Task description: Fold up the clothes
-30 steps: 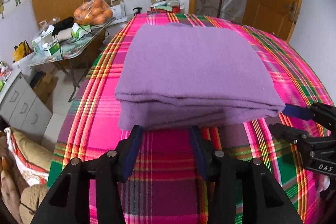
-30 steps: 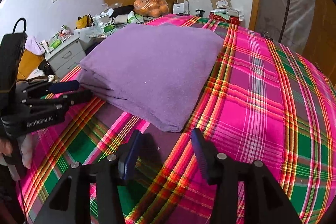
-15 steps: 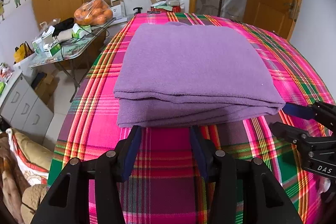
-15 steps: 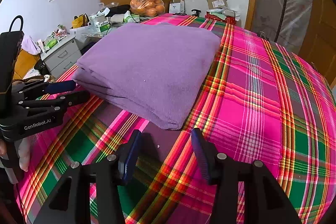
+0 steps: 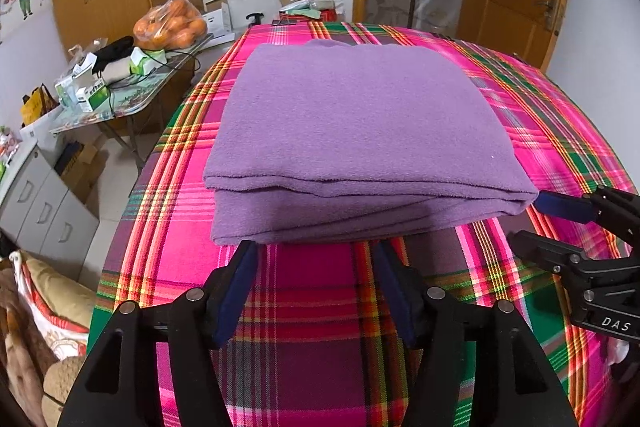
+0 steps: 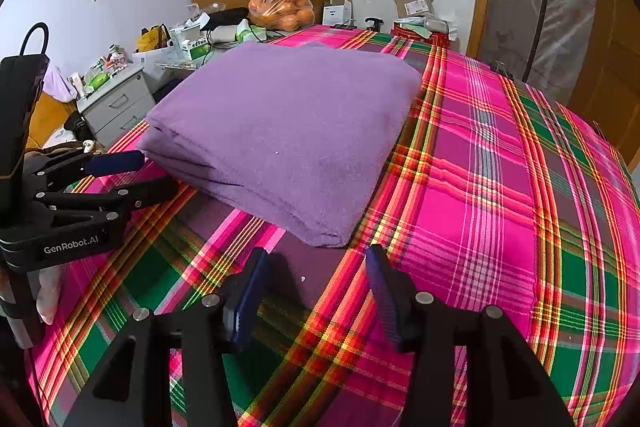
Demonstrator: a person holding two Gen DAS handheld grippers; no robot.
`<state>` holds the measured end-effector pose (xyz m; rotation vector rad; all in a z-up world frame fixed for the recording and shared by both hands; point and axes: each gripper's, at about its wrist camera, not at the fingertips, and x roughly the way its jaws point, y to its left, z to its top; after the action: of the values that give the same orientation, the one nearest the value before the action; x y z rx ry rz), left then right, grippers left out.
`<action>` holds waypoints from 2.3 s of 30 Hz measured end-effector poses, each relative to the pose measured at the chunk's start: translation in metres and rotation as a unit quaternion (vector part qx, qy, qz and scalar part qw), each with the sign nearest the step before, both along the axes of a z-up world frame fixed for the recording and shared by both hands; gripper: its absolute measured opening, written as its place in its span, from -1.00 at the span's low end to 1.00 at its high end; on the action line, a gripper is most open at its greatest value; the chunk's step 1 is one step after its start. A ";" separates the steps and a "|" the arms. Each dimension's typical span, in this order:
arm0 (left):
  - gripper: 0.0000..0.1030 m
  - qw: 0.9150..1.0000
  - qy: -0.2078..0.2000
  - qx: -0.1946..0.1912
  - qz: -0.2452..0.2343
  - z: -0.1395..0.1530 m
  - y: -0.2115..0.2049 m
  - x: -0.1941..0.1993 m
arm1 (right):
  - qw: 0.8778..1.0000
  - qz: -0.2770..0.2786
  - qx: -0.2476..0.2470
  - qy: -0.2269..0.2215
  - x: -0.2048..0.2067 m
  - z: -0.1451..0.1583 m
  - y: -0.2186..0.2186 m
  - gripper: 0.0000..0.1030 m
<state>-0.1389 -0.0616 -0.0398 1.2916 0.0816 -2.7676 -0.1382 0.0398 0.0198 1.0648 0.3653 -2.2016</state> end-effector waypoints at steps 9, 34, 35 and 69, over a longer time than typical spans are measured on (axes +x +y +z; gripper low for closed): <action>0.25 1.000 0.000 0.000 0.003 0.000 0.001 0.000 | 1.000 0.000 0.000 0.000 0.000 0.000 0.000 0.00; 0.26 1.000 -0.001 -0.002 0.006 0.000 0.001 0.003 | 1.000 -0.001 0.000 0.000 0.003 0.000 -0.001 0.02; 0.26 1.000 -0.001 -0.002 0.006 0.000 0.000 0.004 | 1.000 -0.001 -0.001 0.000 0.003 0.000 -0.001 0.02; 0.26 1.000 -0.001 -0.001 0.009 -0.001 0.002 0.005 | 1.000 0.001 0.005 0.003 0.001 0.000 -0.001 0.04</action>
<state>-0.1340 -0.0591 -0.0405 1.2855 0.0889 -2.7515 -0.1367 0.0387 0.0195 1.0629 0.3794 -2.2036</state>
